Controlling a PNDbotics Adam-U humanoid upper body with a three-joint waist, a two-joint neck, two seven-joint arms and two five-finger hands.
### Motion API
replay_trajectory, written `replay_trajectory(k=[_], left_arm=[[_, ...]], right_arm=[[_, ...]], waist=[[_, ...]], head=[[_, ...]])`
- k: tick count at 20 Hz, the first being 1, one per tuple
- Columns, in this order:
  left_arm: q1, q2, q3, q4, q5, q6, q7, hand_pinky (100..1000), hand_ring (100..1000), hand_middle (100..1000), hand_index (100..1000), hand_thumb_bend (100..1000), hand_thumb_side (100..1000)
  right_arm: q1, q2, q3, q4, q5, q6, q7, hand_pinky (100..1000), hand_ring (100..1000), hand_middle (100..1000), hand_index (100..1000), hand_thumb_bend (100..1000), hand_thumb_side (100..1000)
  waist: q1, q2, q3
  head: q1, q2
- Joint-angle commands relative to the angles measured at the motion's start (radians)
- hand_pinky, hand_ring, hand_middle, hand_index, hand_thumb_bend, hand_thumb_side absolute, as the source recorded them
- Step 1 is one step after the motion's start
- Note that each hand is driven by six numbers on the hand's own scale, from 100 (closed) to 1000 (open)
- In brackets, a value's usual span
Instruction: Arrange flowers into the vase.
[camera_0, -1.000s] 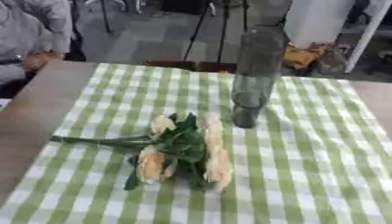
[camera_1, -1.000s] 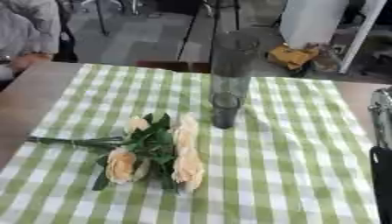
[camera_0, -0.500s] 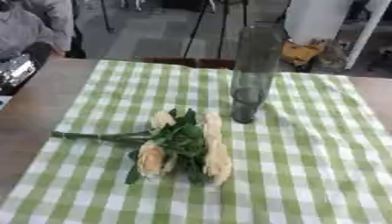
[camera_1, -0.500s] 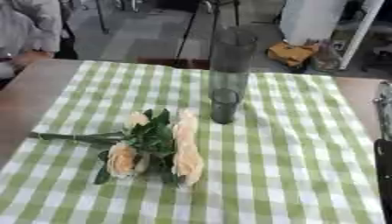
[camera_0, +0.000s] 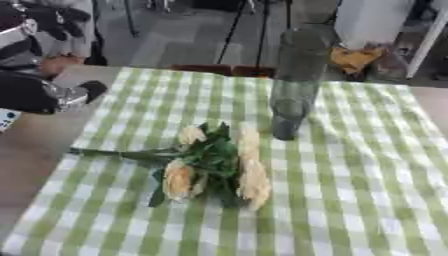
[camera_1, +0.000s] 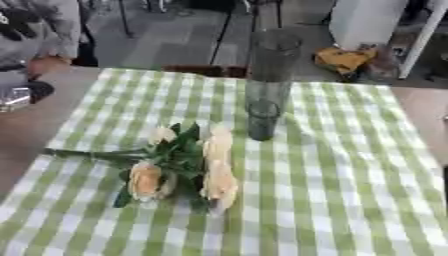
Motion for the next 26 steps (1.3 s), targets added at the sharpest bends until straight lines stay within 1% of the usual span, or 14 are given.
replay_trajectory(k=[1, 3, 5, 8, 9, 12, 14, 19, 21, 24, 26], left_arm=[[-0.039, 0.004, -0.032, 0.027, -0.019, 0.003, -0.084, 683, 848, 846, 999, 453, 554], [-0.063, -0.008, -0.057, 0.053, -0.016, 0.011, -0.117, 693, 852, 848, 990, 458, 532], [-0.081, -0.021, -0.08, 0.076, -0.017, 0.015, -0.138, 692, 850, 842, 993, 474, 535], [-0.105, -0.041, -0.12, 0.115, -0.007, 0.018, -0.165, 700, 853, 840, 1000, 542, 586], [-0.111, -0.049, -0.132, 0.128, -0.002, 0.017, -0.172, 705, 856, 838, 1000, 609, 639], [-0.129, -0.07, -0.159, 0.166, 0.004, 0.011, -0.178, 700, 855, 836, 1000, 603, 641], [-0.136, -0.082, -0.168, 0.184, 0.006, 0.007, -0.173, 700, 854, 840, 1000, 584, 636], [-0.148, -0.107, -0.2, 0.219, 0.016, 0.001, -0.182, 692, 849, 836, 1000, 584, 625], [-0.151, -0.117, -0.214, 0.235, 0.029, 0.001, -0.181, 670, 836, 825, 991, 574, 596], [-0.151, -0.124, -0.234, 0.251, 0.039, -0.004, -0.15, 637, 815, 813, 979, 534, 519], [-0.146, -0.124, -0.245, 0.259, 0.038, -0.004, -0.125, 633, 813, 823, 992, 539, 494]], right_arm=[[-0.016, -0.034, 0.001, -0.016, -0.006, 0.005, 0.001, 748, 838, 850, 859, 100, 1000], [-0.017, -0.033, 0.003, -0.016, -0.007, 0.007, 0.002, 749, 838, 850, 859, 100, 1000], [-0.016, -0.033, 0.004, -0.016, -0.008, 0.009, 0.003, 749, 837, 849, 858, 100, 1000], [-0.015, -0.032, 0.005, -0.016, -0.01, 0.011, 0.003, 749, 836, 849, 858, 100, 1000], [-0.015, -0.031, 0.005, -0.016, -0.011, 0.012, 0.004, 750, 836, 849, 858, 100, 1000], [-0.015, -0.028, 0.007, -0.016, -0.015, 0.014, 0.006, 750, 835, 848, 858, 100, 1000], [-0.015, -0.027, 0.007, -0.016, -0.017, 0.014, 0.008, 750, 835, 847, 858, 100, 1000], [-0.021, -0.023, 0.01, -0.016, -0.021, 0.012, 0.009, 750, 834, 846, 858, 100, 1000], [-0.023, -0.022, 0.012, -0.016, -0.023, 0.012, 0.01, 750, 834, 846, 858, 100, 1000], [-0.025, -0.02, 0.013, -0.016, -0.025, 0.011, 0.013, 750, 833, 845, 858, 100, 1000], [-0.025, -0.02, 0.013, -0.016, -0.026, 0.011, 0.013, 750, 833, 845, 858, 100, 1000]], waist=[[0.007, -0.01, -0.001], [0.01, -0.011, -0.002], [0.013, -0.011, -0.002], [0.015, -0.011, -0.003], [0.015, -0.011, -0.004], [0.014, -0.011, -0.006], [0.011, -0.011, -0.007], [0.005, -0.013, -0.008], [0.002, -0.013, -0.009], [-0.001, -0.011, -0.011], [-0.001, -0.01, -0.011]], head=[[0.0, -0.008], [0.0, -0.008], [0.002, -0.009], [0.004, -0.009], [0.005, -0.009], [0.005, -0.013], [0.003, -0.014], [0.001, -0.019], [0.001, -0.02], [-0.001, -0.021], [-0.006, -0.02]])
